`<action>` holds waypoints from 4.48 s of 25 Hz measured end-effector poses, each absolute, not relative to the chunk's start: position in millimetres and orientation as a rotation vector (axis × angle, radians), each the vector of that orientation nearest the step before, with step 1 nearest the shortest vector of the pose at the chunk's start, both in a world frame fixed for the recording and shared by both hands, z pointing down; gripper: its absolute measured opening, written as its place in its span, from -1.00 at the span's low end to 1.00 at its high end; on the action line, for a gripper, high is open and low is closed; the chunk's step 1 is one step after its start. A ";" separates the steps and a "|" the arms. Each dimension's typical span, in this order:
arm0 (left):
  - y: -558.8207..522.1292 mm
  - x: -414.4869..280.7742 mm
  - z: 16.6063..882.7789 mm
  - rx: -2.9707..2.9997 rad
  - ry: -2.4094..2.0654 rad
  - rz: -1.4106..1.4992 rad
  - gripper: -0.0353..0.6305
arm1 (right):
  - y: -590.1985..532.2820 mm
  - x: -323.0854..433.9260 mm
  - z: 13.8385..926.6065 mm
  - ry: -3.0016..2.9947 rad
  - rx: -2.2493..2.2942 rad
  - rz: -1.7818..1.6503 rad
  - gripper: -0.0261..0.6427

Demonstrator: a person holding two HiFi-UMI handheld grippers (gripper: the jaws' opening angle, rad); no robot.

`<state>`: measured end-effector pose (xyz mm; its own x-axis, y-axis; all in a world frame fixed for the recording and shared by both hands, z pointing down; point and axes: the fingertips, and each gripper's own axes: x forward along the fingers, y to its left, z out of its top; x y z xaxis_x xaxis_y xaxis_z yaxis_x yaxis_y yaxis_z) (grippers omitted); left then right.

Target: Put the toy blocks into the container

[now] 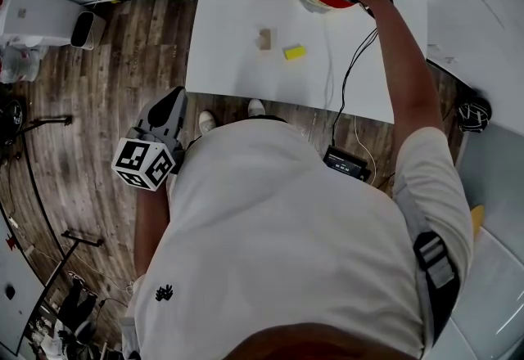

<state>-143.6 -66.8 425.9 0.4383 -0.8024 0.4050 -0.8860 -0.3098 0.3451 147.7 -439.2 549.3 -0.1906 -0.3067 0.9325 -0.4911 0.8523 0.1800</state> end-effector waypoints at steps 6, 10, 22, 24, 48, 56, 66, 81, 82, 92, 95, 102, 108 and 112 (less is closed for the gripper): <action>-65.9 -144.1 424.6 2.203 -1.383 0.207 -0.88 | -432.8 150.6 520.3 -1.859 0.709 0.159 -0.44; -65.3 -144.4 423.7 2.231 -1.357 0.207 -0.88 | -423.1 153.4 490.8 -1.941 0.818 0.098 -0.57; -48.5 -150.7 423.0 2.325 -1.263 0.193 -0.88 | -331.9 147.2 444.4 -2.111 1.003 0.027 -0.86; -44.9 -151.8 422.2 2.346 -1.245 0.196 -0.88 | -310.7 142.3 441.8 -2.128 1.019 0.024 -0.88; -19.6 -188.9 425.0 2.386 -1.147 0.238 -0.88 | -157.7 48.4 538.9 -2.256 1.182 0.369 -0.87; -18.9 -205.5 429.5 2.366 -1.152 0.249 -0.88 | -172.6 36.1 573.3 -2.224 1.267 0.477 -0.56; -20.4 -217.8 432.9 2.351 -1.155 0.283 -0.88 | -195.8 27.0 619.5 -2.123 1.332 0.497 -0.28; -15.4 -225.0 436.4 2.328 -1.179 0.311 -0.88 | -211.3 33.3 657.9 -2.004 1.345 0.546 -0.50; -15.2 -224.9 436.1 2.327 -1.181 0.312 -0.88 | -210.9 33.4 657.7 -2.005 1.345 0.546 -0.50; -18.9 -211.6 432.8 2.343 -1.169 0.303 -0.88 | -205.2 32.0 648.3 -2.043 1.267 0.519 -0.53; -19.6 -203.6 431.8 2.354 -1.155 0.294 -0.88 | -202.1 35.1 636.8 -2.066 1.246 0.500 -0.53; -21.3 -178.5 428.6 2.388 -1.110 0.286 -0.88 | -192.7 52.6 594.9 -2.143 1.201 0.511 -0.53; -33.6 -153.6 423.1 2.423 -1.074 0.283 -0.88 | -195.4 74.9 549.1 -2.208 1.151 0.503 -0.53; -42.3 -134.5 416.4 2.445 -1.057 0.278 -0.88 | -205.7 91.5 513.9 -2.240 1.113 0.470 -0.53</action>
<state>-134.5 -42.3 416.4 0.6845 -0.6362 0.3559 -0.7290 -0.5997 0.3301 91.5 -205.7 513.9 -0.4775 -0.5996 0.6422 -0.8071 0.5883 -0.0509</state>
